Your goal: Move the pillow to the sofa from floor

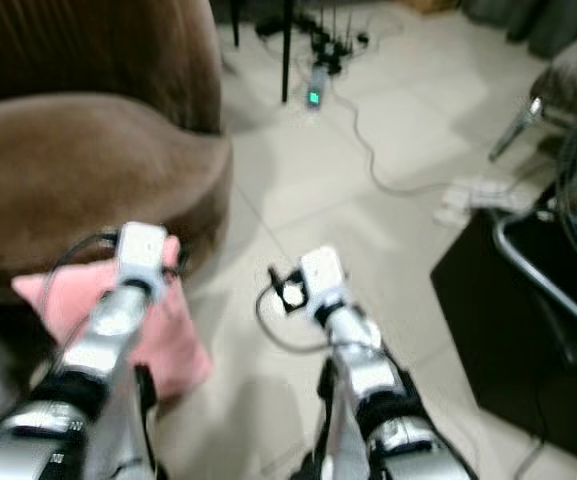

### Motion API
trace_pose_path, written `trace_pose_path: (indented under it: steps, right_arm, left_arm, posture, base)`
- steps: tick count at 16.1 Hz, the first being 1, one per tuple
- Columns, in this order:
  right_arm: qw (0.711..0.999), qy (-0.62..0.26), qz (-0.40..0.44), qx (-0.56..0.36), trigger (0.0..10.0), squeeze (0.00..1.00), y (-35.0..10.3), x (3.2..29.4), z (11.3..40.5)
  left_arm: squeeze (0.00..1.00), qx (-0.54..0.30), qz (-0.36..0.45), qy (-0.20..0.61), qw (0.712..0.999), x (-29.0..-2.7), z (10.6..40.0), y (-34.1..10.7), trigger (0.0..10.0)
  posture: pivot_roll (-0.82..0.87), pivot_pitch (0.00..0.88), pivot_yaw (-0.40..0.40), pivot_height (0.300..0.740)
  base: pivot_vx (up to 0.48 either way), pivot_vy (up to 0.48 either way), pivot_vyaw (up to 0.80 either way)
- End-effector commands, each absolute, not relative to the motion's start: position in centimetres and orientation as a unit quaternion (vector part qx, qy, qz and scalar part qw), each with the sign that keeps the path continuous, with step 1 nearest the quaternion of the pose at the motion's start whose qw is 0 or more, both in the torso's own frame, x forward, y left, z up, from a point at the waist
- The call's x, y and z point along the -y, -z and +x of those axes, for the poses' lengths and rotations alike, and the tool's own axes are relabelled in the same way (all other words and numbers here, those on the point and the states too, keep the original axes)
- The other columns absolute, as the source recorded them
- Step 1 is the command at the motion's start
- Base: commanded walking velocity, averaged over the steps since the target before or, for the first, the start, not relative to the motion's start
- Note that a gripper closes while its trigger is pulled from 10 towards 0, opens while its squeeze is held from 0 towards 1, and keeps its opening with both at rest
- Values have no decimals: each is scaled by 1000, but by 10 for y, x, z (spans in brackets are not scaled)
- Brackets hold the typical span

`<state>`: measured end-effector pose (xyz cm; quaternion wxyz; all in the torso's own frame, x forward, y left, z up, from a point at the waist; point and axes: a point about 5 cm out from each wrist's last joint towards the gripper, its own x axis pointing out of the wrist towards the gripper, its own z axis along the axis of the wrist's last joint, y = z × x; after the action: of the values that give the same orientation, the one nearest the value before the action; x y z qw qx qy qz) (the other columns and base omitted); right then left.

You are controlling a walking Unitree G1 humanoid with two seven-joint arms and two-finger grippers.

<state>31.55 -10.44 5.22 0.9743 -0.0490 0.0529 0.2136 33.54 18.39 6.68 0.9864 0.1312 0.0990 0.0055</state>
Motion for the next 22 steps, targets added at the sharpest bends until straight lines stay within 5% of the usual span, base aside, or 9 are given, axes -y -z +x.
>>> trace_pose_path:
  steps: [1, 14, 22]
  right_arm:
    - [975, -213, -48, -50, 10000, 0, -57, 107, 319]
    - [974, -212, -61, -45, 10000, 0, -70, 128, 322]
    - [973, -213, -63, -69, 10000, 0, -65, 134, 318]
  left_arm:
    - [0, -129, 163, -23, 978, -200, 331, -59, 10000]
    - [0, -287, 321, -58, 901, -264, 295, -18, 10000]
    - [0, -244, 290, -60, 924, -244, 307, -25, 10000]
  posture:
    - [-6, 98, -53, 482]
    - [-27, 116, -80, 482]
    - [-29, 121, -89, 482]
  base:
    - [0, 0, 0]
    - [0, 0, 0]
    - [0, 0, 359]
